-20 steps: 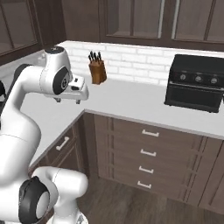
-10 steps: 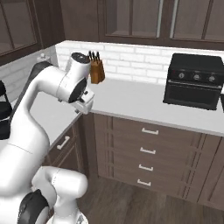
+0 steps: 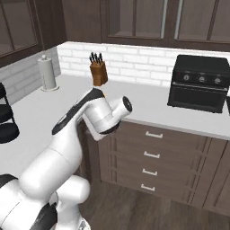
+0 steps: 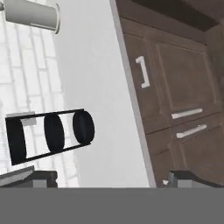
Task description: Take a straw from the drawer in front and place it inside the glass cup on the dining counter.
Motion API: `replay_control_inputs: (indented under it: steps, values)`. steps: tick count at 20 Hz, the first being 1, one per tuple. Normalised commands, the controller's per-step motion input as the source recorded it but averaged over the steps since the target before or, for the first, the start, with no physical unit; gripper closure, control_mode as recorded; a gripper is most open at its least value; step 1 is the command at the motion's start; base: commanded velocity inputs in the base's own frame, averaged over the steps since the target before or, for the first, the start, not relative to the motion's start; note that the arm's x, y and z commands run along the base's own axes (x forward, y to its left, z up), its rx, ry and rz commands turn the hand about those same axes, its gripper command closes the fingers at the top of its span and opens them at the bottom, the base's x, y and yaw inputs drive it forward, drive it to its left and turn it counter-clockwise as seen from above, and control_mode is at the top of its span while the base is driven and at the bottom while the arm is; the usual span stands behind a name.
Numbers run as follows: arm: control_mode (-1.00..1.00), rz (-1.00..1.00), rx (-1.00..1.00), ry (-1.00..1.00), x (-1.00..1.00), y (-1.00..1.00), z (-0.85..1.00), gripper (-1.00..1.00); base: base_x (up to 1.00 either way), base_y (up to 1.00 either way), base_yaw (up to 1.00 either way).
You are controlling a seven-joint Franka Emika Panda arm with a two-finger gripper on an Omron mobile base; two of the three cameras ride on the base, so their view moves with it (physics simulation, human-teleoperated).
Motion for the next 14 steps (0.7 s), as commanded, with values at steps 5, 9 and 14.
replay_control_inputs:
  steps: [5, 9, 14]
  values:
    - [-1.0, 0.0, 0.27, 0.01, 0.41, 0.3, -1.0, -1.0, 0.0, 0.0, 0.0]
    - [-1.0, 0.0, 0.21, 0.0, 0.2, 0.54, -0.95, -1.0, 0.0, 0.0, 0.0]
    - [-1.0, 0.0, 0.11, 0.0, 0.2, 0.47, -0.79, -1.0, 0.0, 0.0, 0.0]
